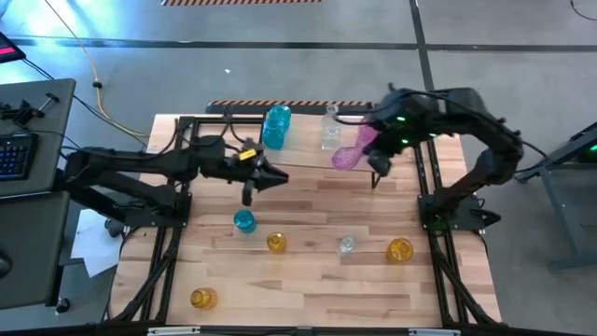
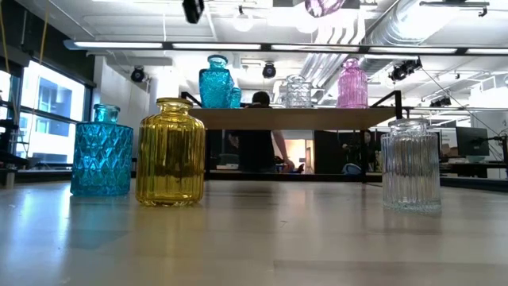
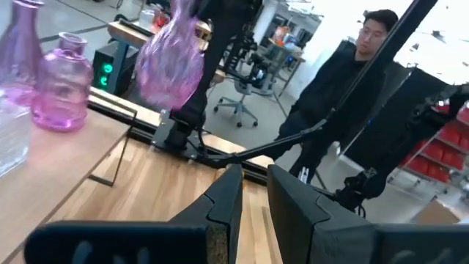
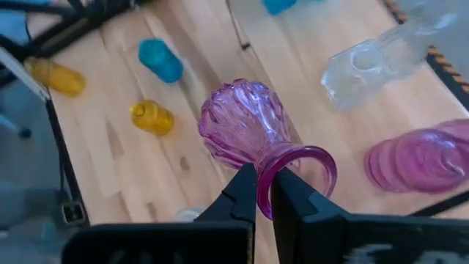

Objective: Sort vases onto shelf
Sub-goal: Put the purple transparent vase on the shelf aligned with the other purple vases

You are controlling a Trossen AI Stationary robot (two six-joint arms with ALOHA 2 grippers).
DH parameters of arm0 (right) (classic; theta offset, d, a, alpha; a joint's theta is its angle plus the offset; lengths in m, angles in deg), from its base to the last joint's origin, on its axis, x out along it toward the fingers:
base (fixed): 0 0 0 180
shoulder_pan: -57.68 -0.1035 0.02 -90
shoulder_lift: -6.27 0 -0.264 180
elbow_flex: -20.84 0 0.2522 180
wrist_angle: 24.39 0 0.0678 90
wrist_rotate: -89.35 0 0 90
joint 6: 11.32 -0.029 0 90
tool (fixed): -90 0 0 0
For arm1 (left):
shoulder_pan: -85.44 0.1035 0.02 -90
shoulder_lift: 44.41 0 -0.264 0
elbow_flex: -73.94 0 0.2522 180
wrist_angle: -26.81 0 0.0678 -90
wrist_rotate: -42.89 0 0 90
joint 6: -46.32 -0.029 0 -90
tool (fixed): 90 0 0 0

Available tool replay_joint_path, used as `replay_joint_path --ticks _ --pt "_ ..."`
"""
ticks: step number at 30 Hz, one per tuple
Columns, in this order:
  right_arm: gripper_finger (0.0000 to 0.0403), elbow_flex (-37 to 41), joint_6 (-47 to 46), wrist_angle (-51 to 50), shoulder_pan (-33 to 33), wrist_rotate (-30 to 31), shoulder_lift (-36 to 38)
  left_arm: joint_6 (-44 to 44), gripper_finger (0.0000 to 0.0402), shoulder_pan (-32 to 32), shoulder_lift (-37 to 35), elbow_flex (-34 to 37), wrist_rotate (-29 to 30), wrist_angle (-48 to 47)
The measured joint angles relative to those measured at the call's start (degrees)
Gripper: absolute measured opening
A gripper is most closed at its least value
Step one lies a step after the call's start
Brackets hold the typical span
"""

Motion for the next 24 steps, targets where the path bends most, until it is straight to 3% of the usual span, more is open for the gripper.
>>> replay_joint_path --ticks 8,17,24 --pt "0.0000 1.86 -6.83 0.36 -3.50 7.28 6.81 -3.62 0.0058 -0.48 5.01 -6.16 0.03 0.09" --pt "0.0000 23.10 -11.96 0.00 -6.38 2.79 15.69 -3.75 0.0058 -0.33 8.89 -9.95 0.03 0.21" --pt "0.0000 30.08 -10.51 0.92 -6.47 1.02 16.55 -3.72 0.0058 -0.28 15.50 -13.32 -1.06 0.88"
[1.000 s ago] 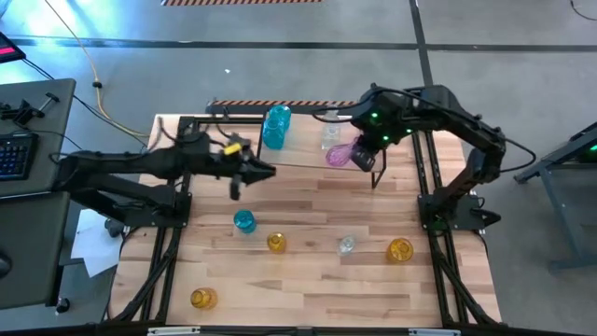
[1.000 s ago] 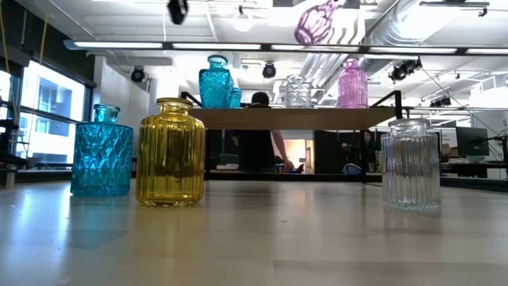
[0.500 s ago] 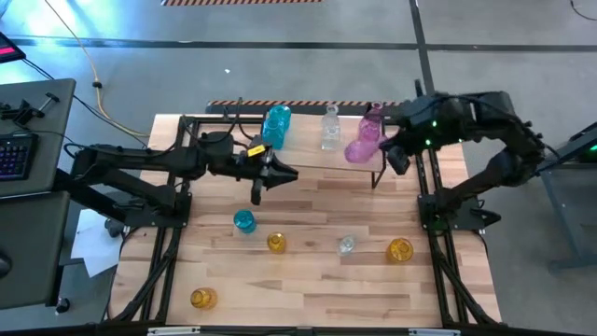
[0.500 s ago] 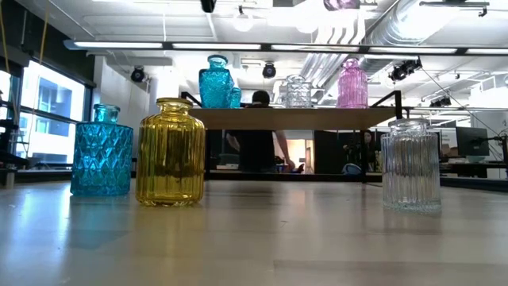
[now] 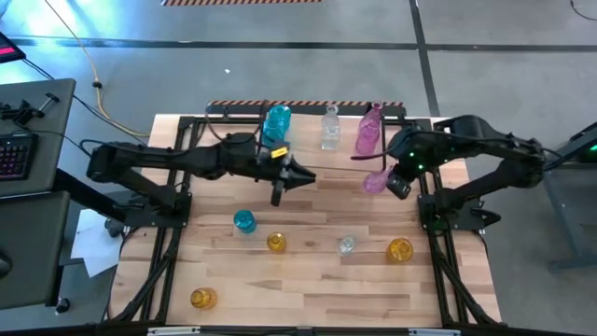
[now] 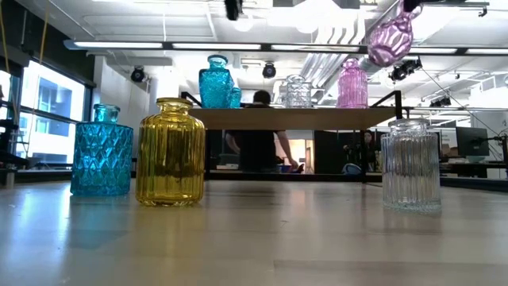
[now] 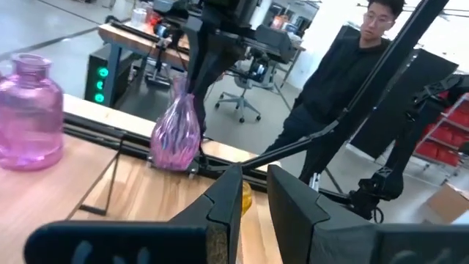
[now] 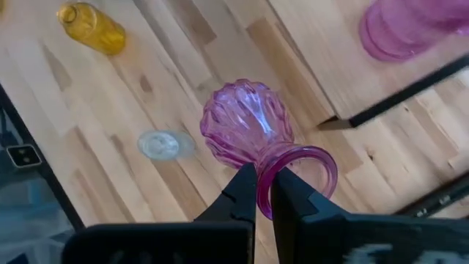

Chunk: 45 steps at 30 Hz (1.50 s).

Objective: Sort vases onto shelf
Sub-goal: Put the purple transparent vase on the shelf aligned with the other purple vases

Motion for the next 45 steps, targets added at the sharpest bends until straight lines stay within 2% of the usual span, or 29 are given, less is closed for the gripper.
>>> replay_joint_path --ticks 10,20,24,32,45 --pt "0.0000 -0.18 4.57 0.72 2.46 1.49 -0.73 -0.22 0.0058 -0.02 11.74 -9.88 -7.25 0.43" --pt "0.0000 -0.24 11.92 4.23 5.68 2.22 -0.75 -2.92 0.0058 0.50 25.72 -22.27 -7.28 0.03" --pt "0.0000 -0.24 14.46 4.50 7.09 1.85 -0.75 -3.78 0.0058 1.16 28.05 -24.88 -2.97 -2.70" --pt "0.0000 -0.26 18.66 4.50 9.35 0.06 -0.75 -4.88 0.0058 2.92 29.32 -25.01 4.71 -5.04" --pt "0.0000 -0.13 21.96 6.67 11.10 -0.59 -1.39 -5.43 0.0058 3.89 30.98 -24.85 9.13 -3.15"
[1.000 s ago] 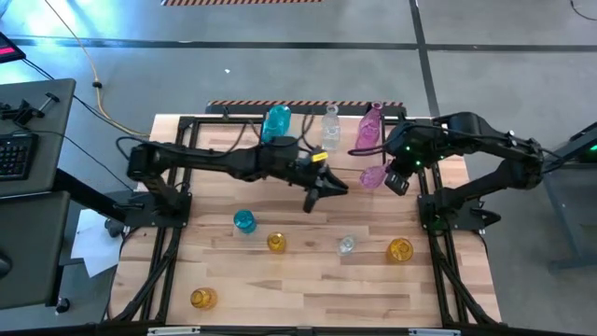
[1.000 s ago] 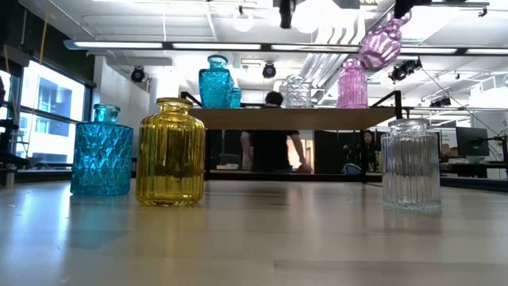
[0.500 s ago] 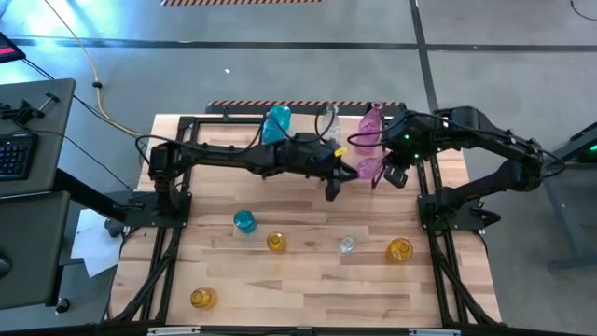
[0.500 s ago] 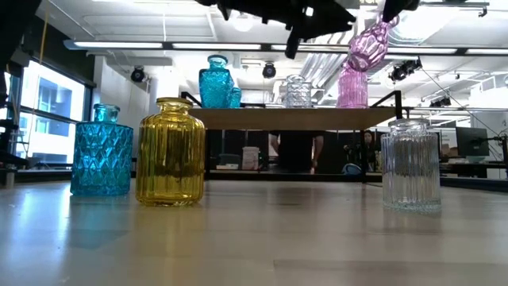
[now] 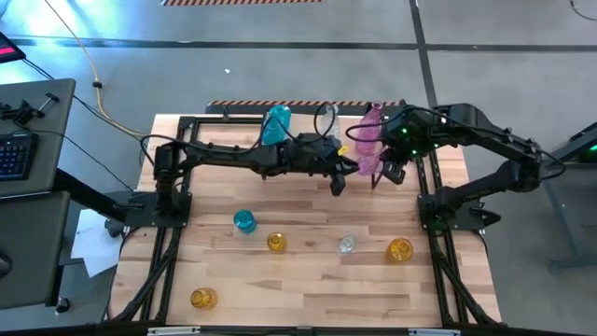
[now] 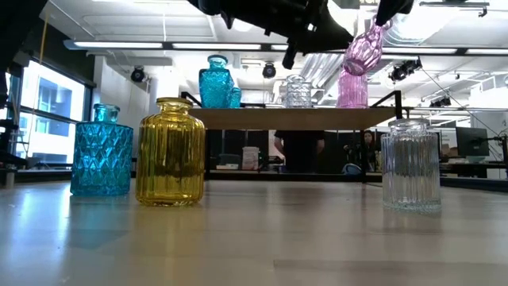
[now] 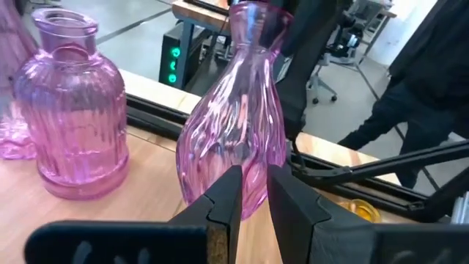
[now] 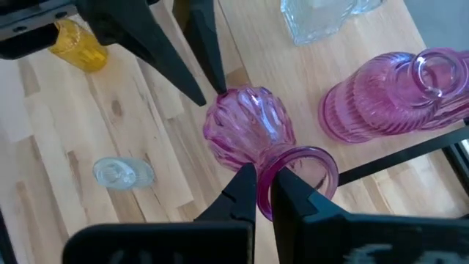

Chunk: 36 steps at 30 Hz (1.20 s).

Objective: Sort vases onto shelf
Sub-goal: Put the purple transparent vase on the shelf aligned with the other purple vases

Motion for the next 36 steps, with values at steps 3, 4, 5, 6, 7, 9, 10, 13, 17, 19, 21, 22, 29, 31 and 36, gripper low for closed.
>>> replay_joint_path --ticks 3,4,5,6,7,9,10,13,17,19,21,22,29,31,36 --pt "0.0000 0.07 0.08 0.00 0.01 0.19 -0.59 0.38 0.0058 0.52 1.10 0.00 -0.10 0.53" --pt "0.0000 0.12 0.08 -0.04 0.02 0.22 -0.83 0.78 0.0058 0.62 1.41 0.00 -0.15 0.66" --pt "0.0000 0.13 0.12 -0.05 0.02 0.27 -1.05 1.31 0.0058 0.64 1.65 0.00 -0.30 1.00" --pt "0.0000 0.13 0.24 -0.08 0.02 0.29 -1.16 1.82 0.0058 0.66 1.85 0.00 -0.35 1.18" --pt "0.0000 0.13 0.56 -0.07 0.02 0.30 -1.33 1.95 0.0058 0.66 2.07 0.00 -0.33 1.43" --pt "0.0000 0.13 1.07 -0.07 0.02 0.58 -2.09 1.99 0.0058 0.66 2.23 0.00 -0.33 1.00" --pt "0.0000 0.13 1.18 -0.02 0.00 1.19 -2.59 2.01 0.0058 0.66 2.23 0.02 -0.28 0.86" --pt "0.0000 0.09 1.73 0.17 0.20 1.87 -3.84 2.01 0.0058 0.74 2.28 0.04 0.13 0.72" --pt "0.0000 0.09 3.04 0.74 1.22 1.70 -6.05 2.03 0.0058 0.99 2.28 0.04 0.33 1.29" --pt "0.0000 0.09 3.76 0.72 1.91 1.52 -6.78 2.03 0.0058 1.01 2.28 0.04 0.45 1.17" --pt "0.0000 0.09 4.19 0.91 2.31 1.29 -7.57 2.03 0.0058 0.98 2.28 0.03 0.39 1.67" --pt "0.0000 0.09 4.44 1.13 2.54 1.28 -7.90 2.03 0.0058 0.97 2.28 -0.03 0.34 1.72" --pt "0.0000 0.09 5.72 0.52 4.14 1.71 -8.89 2.15 0.0058 0.94 3.66 -0.04 0.31 1.90" --pt "0.0000 0.09 6.09 0.38 4.49 1.91 -8.83 2.44 0.0058 0.96 4.06 -0.04 0.33 2.11" --pt "0.0000 0.09 6.52 0.39 4.83 2.12 -8.80 2.14 0.0058 0.99 4.16 -0.04 0.52 3.44"
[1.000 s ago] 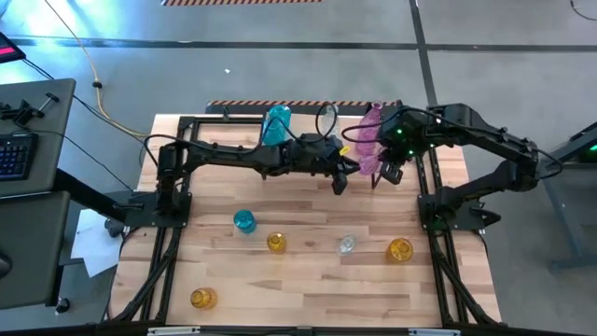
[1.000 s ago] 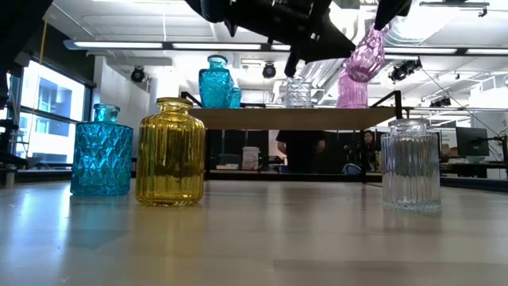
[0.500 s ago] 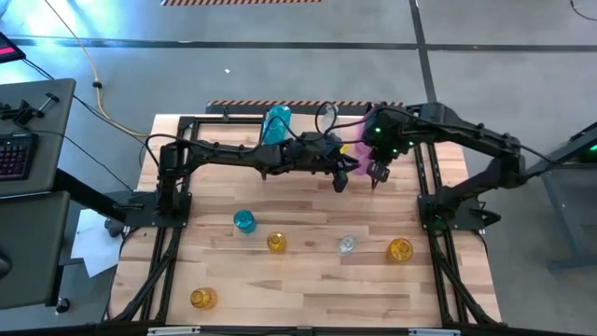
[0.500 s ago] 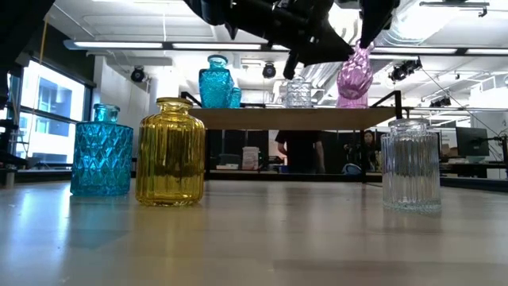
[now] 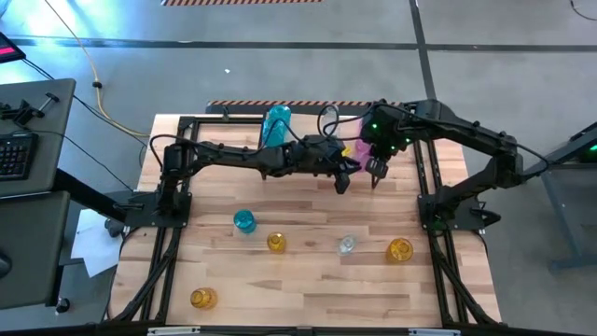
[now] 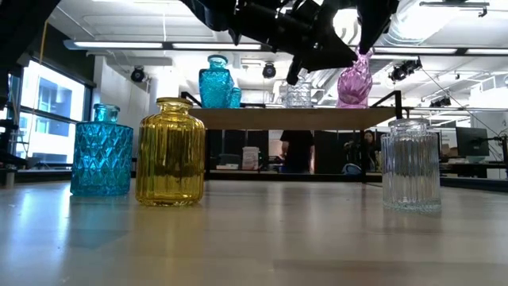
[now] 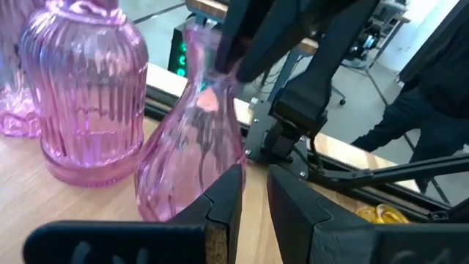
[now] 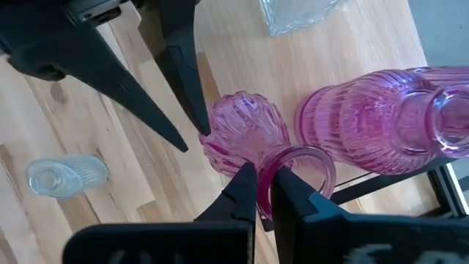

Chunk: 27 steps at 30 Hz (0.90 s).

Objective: Sort vases onto shelf
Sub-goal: Put the purple transparent vase on the shelf aligned with the other purple vases

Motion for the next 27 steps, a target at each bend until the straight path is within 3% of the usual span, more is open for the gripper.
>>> replay_joint_path --ticks 27 --pt "0.0000 0.00 0.82 -0.64 0.01 0.97 0.14 1.79 0.0058 0.72 2.43 -0.91 1.03 -0.86"
